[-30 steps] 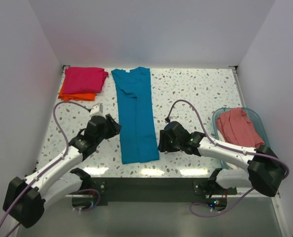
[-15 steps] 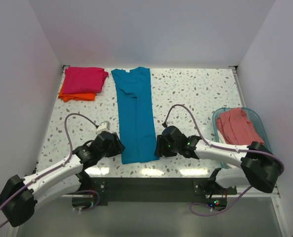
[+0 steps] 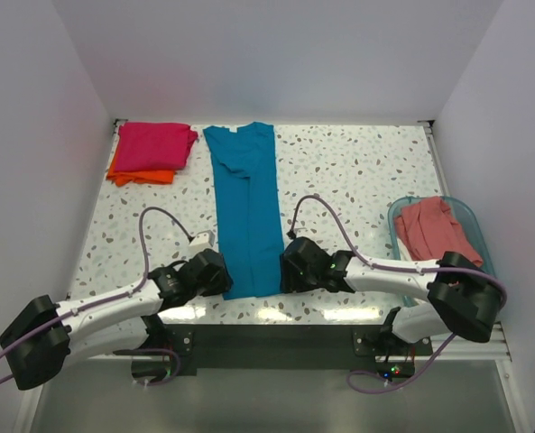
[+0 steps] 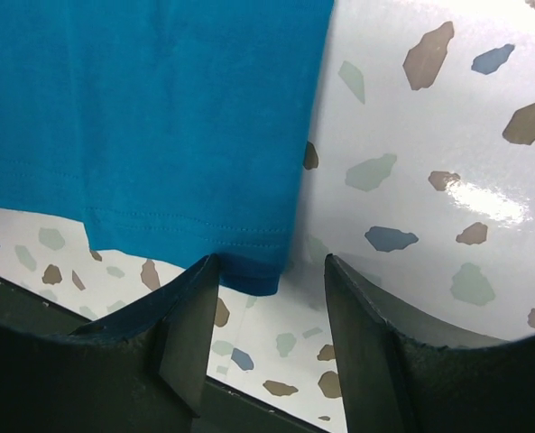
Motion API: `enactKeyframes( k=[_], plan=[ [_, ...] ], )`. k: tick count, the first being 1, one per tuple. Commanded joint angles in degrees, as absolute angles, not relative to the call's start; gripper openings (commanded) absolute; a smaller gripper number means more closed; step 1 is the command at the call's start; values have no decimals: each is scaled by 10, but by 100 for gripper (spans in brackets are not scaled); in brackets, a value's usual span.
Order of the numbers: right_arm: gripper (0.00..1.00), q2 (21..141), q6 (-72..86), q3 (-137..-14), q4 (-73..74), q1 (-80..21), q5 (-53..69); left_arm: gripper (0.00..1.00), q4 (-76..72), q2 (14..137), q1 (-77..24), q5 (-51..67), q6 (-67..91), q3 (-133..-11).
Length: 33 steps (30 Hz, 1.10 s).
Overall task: Fold and stack the t-shirts
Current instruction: Fold the tshirt
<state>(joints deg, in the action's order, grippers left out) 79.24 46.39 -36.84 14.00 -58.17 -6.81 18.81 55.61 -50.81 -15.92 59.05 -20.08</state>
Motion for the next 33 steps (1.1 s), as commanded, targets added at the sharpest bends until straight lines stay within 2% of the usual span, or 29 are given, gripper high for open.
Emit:
enactKeyframes(
  k=[1, 15, 18, 19, 21, 22, 23, 24, 25, 28, 33],
  plan=[
    [54, 793, 454, -404, 163, -592, -123, 49, 211, 562, -519, -177, 605, -214],
    [54, 838, 438, -441, 184, -625, -136, 45, 237, 575, -550, -161, 620, -213],
    [52, 844, 440, -437, 188, -626, -140, 42, 220, 584, -557, -150, 625, -205],
    [51, 839, 443, -431, 187, -628, -141, 37, 212, 587, -561, -149, 626, -202],
    [42, 834, 446, -425, 185, -627, -141, 27, 207, 597, -563, -147, 628, -200],
    [30, 826, 452, -417, 185, -627, -140, 20, 204, 597, -567, -144, 628, -199],
    [24, 822, 453, -412, 181, -627, -141, 8, 203, 597, -569, -141, 630, -198],
    [20, 817, 456, -407, 179, -627, -138, 3, 202, 593, -570, -138, 632, -196],
    [10, 814, 461, -397, 178, -627, -137, 0, 203, 591, -570, -136, 634, -195],
    [0, 793, 473, -368, 157, -627, -121, 0, 216, 569, -571, -132, 637, -193],
    [0, 726, 495, -330, 134, -627, -93, 0, 254, 505, -572, -116, 648, -189]
  ],
)
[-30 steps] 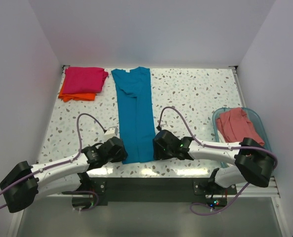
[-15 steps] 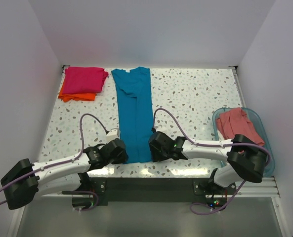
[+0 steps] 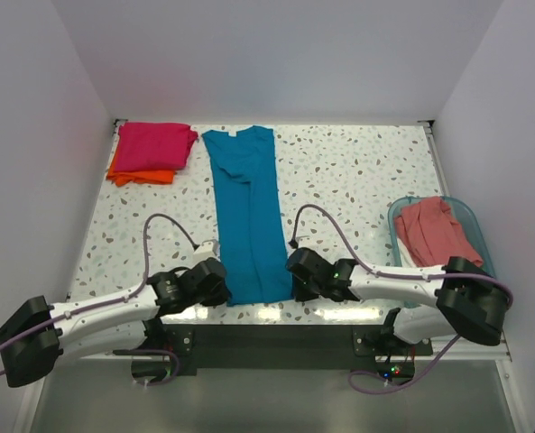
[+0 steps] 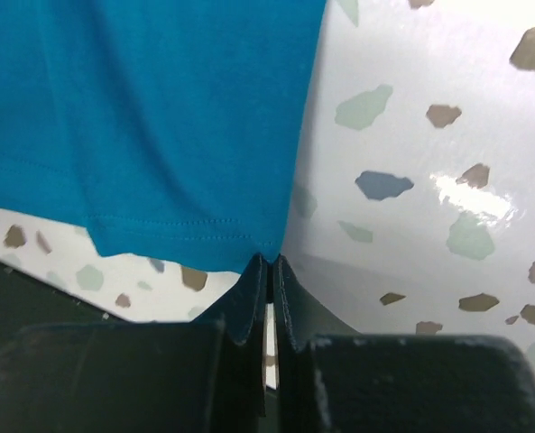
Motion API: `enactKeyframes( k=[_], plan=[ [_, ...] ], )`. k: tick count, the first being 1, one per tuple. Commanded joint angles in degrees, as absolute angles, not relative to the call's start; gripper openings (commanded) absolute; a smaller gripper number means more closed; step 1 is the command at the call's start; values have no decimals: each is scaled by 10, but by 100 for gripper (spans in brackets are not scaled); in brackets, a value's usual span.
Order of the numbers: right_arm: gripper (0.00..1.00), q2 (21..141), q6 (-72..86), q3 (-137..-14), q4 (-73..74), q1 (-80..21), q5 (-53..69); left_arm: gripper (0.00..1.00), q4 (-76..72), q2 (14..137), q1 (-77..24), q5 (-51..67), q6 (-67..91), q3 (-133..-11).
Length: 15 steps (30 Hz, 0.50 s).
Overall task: Fold and stack the t-shirts
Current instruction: Fold the tshirt
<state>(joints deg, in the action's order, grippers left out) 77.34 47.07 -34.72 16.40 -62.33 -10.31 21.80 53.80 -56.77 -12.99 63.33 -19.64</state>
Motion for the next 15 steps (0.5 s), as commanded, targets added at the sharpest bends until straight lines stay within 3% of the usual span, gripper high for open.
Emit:
enactKeyframes(
  k=[1, 7, 15],
  plan=[
    [0, 714, 501, -313, 128, -628, -73, 0, 269, 494, -573, -112, 652, -187],
    [0, 643, 512, -315, 165, -667, -90, 0, 313, 421, -605, -106, 667, -211],
    [0, 685, 402, -475, 297, -653, -248, 0, 302, 477, -586, -272, 590, -330]
  ],
)
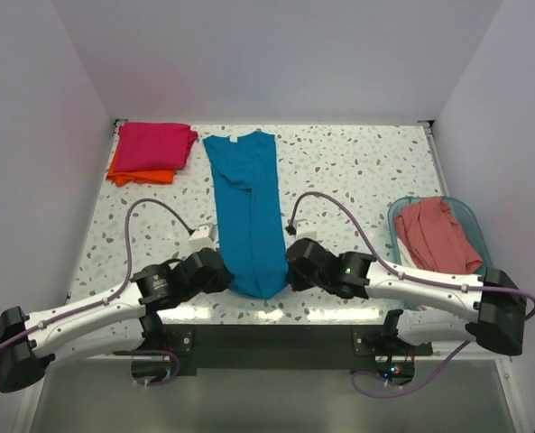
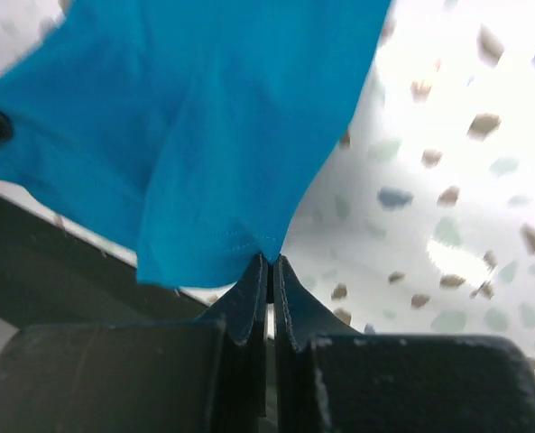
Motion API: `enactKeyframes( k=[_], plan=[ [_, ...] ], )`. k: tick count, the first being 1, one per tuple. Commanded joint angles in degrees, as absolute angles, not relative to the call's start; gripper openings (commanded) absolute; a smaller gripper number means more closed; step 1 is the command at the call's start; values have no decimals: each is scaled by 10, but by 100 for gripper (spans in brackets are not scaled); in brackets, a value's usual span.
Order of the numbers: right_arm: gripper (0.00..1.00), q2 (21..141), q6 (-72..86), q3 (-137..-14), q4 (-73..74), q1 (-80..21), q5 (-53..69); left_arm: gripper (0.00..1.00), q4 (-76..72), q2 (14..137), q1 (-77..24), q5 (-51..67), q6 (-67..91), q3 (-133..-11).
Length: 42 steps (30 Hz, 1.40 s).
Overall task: Fold and stack the t-shirts
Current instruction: Fold the tshirt
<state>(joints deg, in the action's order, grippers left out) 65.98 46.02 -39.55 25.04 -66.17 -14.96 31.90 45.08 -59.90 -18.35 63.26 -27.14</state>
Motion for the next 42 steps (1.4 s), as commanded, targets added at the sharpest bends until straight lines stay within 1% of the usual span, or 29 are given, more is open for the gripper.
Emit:
enactKeyframes(
  k=[1, 2, 3, 6, 7, 8, 14, 21, 27, 28, 29, 30, 31, 32, 33, 34, 35, 36, 37, 39, 40, 41, 42],
  plan=[
    [0, 703, 369, -517, 300, -636, -250, 0, 271, 490, -557, -271, 573, -338],
    [0, 737, 355, -537, 298, -622, -250, 0, 258, 516, -537, -263, 551, -352],
    [0, 759, 340, -554, 293, -605, -230, 0, 224, 528, -492, -253, 542, -356],
    [0, 848, 290, -641, 271, -519, -196, 0, 154, 574, -421, -236, 511, -365],
    [0, 870, 282, -661, 269, -506, -191, 0, 136, 600, -404, -234, 501, -372],
    [0, 917, 275, -681, 264, -498, -190, 0, 120, 615, -390, -222, 497, -377],
    [0, 1064, 250, -835, 256, -438, -167, 0, 20, 744, -288, -188, 465, -441],
    [0, 1143, 240, -931, 262, -388, -132, 0, -28, 863, -220, -125, 427, -532],
    [0, 1205, 237, -1009, 282, -359, -105, 0, -64, 972, -174, -59, 409, -573],
    [3, 1222, 239, -1021, 289, -355, -100, 2, -69, 983, -167, -41, 407, -578],
    [6, 1229, 240, -1042, 294, -346, -98, 7, -78, 994, -156, -30, 406, -584],
    [12, 1234, 243, -1049, 294, -343, -87, 18, -82, 1011, -149, -18, 401, -595],
    [19, 1238, 243, -1056, 296, -338, -84, 24, -78, 1016, -144, -8, 398, -600],
    [38, 1242, 243, -1066, 297, -334, -79, 32, -81, 1018, -134, -4, 396, -602],
    [44, 1243, 243, -1070, 299, -326, -73, 48, -83, 1013, -128, -3, 396, -600],
    [50, 1240, 242, -1074, 304, -323, -75, 56, -84, 1006, -124, 10, 396, -598],
    [62, 1230, 239, -1071, 305, -317, -78, 67, -87, 996, -120, 6, 397, -592],
    [65, 1221, 237, -1064, 301, -316, -85, 69, -89, 972, -120, 4, 399, -581],
    [66, 1212, 236, -1054, 298, -316, -87, 69, -90, 962, -120, 1, 401, -576],
    [65, 1173, 243, -1007, 276, -316, -84, 68, -76, 929, -125, 0, 419, -558],
    [63, 1143, 250, -964, 266, -319, -78, 64, -68, 919, -138, -19, 424, -542],
    [61, 1143, 254, -940, 253, -321, -74, 59, -63, 907, -148, -30, 427, -541],
    [59, 1116, 258, -918, 244, -324, -69, 52, -61, 887, -161, -42, 432, -524]
  ],
)
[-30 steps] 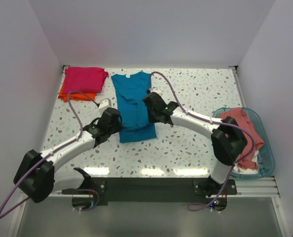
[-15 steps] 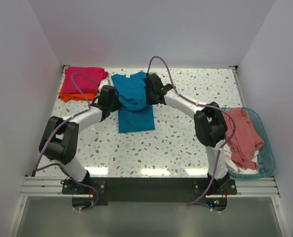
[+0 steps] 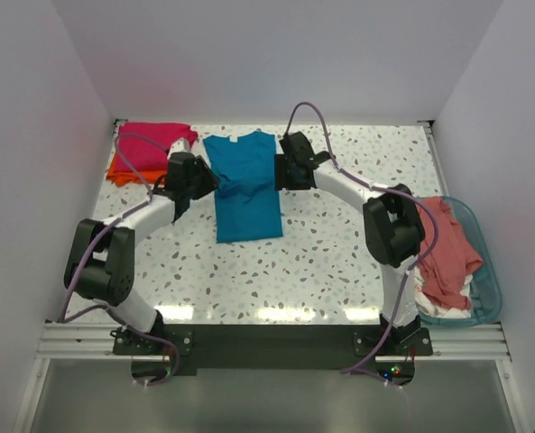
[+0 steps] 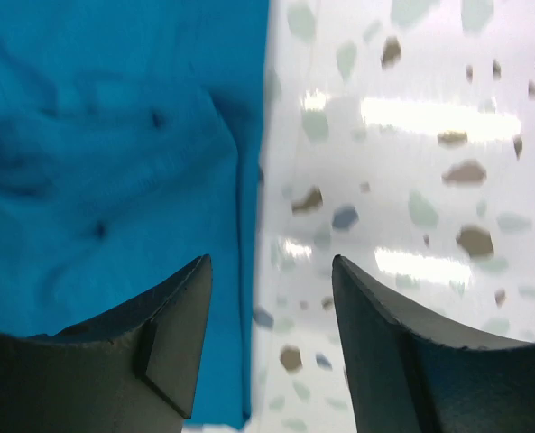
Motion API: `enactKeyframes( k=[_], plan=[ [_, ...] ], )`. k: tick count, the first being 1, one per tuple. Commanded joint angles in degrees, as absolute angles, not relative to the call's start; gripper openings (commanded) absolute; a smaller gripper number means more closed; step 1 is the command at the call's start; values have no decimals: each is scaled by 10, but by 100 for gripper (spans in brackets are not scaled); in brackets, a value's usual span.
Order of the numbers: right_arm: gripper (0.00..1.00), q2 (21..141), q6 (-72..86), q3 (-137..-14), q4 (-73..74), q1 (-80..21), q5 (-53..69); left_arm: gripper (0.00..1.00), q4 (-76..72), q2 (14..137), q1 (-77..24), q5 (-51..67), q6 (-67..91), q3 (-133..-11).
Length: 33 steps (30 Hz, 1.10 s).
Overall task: Fold and stack the t-shirts
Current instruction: Fold the tshirt
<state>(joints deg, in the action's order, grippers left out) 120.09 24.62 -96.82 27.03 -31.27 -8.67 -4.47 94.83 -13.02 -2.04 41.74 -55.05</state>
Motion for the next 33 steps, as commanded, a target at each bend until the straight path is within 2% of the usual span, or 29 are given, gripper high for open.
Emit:
enactKeyframes(
  k=[1, 3, 5, 8, 15, 22, 28, 33],
  plan=[
    [55, 1107, 260, -897, 224, -329, -66, 45, -58, 877, -176, -70, 434, -516],
    [47, 1087, 262, -851, 207, -345, -70, 25, -50, 860, -213, -91, 446, -495],
    [43, 1083, 265, -821, 193, -359, -65, 9, -72, 853, -237, -89, 454, -470],
    [39, 1100, 265, -824, 186, -367, -57, 0, -74, 887, -247, -84, 461, -471],
    [38, 1184, 244, -924, 195, -367, -27, 0, -65, 999, -238, -88, 432, -567],
    [39, 1284, 244, -1052, 229, -345, -41, 0, -60, 1098, -171, -64, 425, -659],
    [40, 1317, 265, -1062, 242, -316, -40, 1, -41, 1157, -154, -51, 413, -704],
    [41, 1326, 265, -1045, 252, -313, -36, 1, -44, 1169, -154, -51, 427, -682]
  ],
)
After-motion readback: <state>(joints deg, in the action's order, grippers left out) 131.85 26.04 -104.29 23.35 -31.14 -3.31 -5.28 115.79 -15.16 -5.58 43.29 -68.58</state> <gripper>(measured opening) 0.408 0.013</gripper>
